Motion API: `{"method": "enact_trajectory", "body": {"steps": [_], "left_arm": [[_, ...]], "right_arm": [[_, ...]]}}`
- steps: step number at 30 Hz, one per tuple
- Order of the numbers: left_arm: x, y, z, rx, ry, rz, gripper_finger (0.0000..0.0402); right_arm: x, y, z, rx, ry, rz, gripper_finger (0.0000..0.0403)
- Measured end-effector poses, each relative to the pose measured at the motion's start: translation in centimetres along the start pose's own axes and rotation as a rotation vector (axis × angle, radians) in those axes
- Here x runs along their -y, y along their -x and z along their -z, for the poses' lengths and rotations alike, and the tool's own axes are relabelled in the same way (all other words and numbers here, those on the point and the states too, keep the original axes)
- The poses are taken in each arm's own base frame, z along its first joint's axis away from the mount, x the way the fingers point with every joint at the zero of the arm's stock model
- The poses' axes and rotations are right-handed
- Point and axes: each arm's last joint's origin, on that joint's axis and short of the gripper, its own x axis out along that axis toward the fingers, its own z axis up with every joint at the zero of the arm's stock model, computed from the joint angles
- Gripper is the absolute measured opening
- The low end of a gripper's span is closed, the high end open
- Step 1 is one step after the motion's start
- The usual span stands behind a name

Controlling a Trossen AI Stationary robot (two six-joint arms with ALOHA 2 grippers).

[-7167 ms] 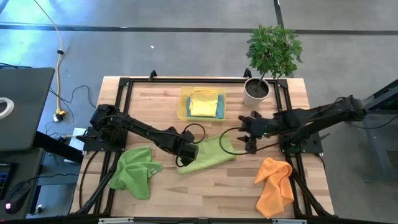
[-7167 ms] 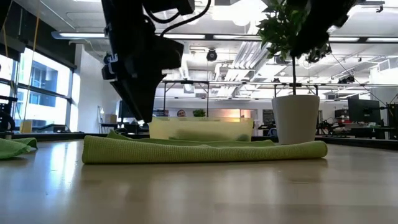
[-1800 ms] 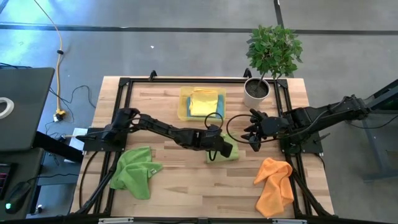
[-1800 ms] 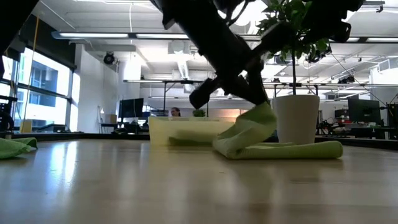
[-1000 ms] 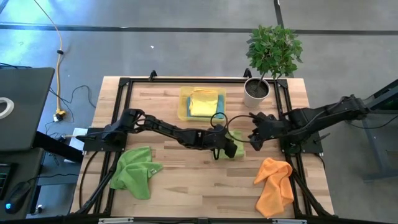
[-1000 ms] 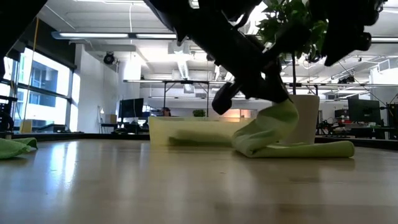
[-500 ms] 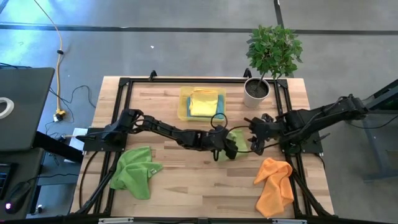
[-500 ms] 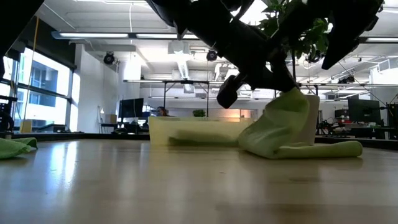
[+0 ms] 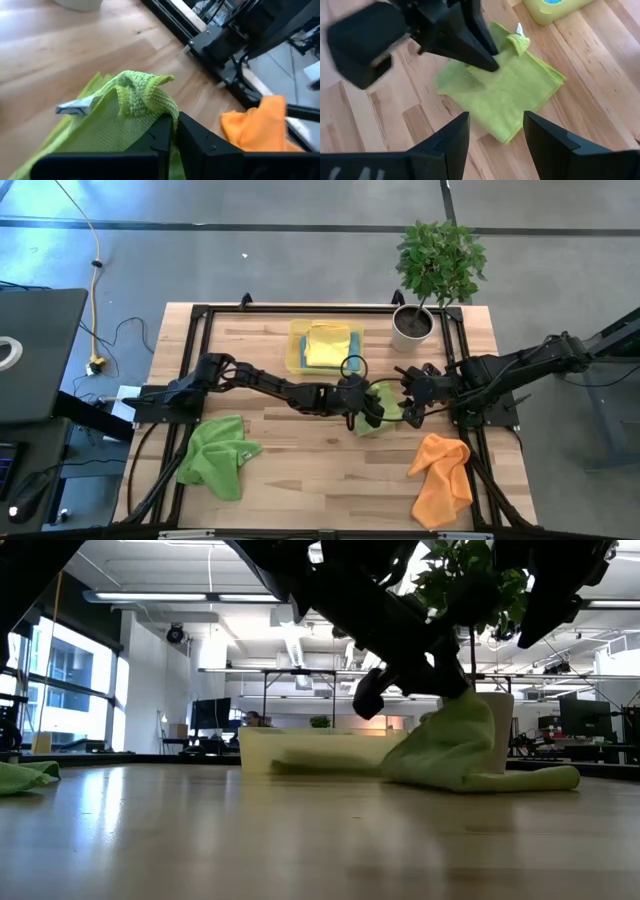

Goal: Fold microfiber towels
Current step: Fold the light green microfiber cloth

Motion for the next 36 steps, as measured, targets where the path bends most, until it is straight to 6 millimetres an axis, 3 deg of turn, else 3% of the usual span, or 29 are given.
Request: {"method": "enact_trajectory", "body": {"steps": [15, 21, 26, 29, 36], "left_arm": [[-1.5, -1.1, -2.3, 0.05, -0.002, 0.029, 0.0179], [-1.2, -1.2, -3.6, 0.117, 0.054, 0.135, 0.0182], [-1.7, -1.7, -3.0, 0.093, 0.044, 0.106, 0.0171], [-2.1, -2.0, -1.8, 0.015, 0.039, 0.087, 0.0167], [-1.8, -1.4, -1.5, -0.142, -0.022, 0.163, 0.0166]], "right_arm": [[-0.2, 0.0, -0.3, 0.029, -0.008, -0.025, 0.0178], [-0.2, 0.0, -0.3, 0.043, -0.003, -0.008, 0.0178], [-0.2, 0.0, -0.4, 0.061, -0.005, 0.005, 0.0178], [-0.2, 0.0, -0.5, 0.063, -0.006, 0.004, 0.0178], [-0.2, -0.4, -0.6, 0.077, -0.008, 0.044, 0.0178]]}}
